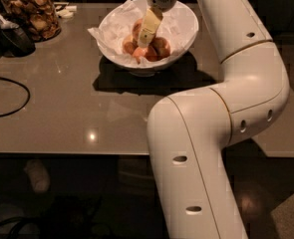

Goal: Pick apple from white bowl

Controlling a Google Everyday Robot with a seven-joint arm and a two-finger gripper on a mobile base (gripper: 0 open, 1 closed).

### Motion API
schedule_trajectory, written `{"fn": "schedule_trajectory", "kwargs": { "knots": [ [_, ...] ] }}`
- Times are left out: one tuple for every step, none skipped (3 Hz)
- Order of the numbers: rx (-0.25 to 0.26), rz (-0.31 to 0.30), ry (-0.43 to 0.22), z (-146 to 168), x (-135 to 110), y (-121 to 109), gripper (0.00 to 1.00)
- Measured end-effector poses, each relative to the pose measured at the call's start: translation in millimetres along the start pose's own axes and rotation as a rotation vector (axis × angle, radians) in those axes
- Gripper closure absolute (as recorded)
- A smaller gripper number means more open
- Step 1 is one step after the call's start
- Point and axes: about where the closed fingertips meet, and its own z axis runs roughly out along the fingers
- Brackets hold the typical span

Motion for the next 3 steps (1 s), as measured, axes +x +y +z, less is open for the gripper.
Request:
{"fn": "schedule_trajectory", "kwargs": {
  "knots": [
    [-0.008,0.003,0.007,3.8,1.6,0.6,0.05],
    [-0.016,0.009,0.011,7.3,5.1,1.1,0.03],
    [-0.022,0.015,0.015,9.7,8.2,1.2,0.03]
  ]
}}
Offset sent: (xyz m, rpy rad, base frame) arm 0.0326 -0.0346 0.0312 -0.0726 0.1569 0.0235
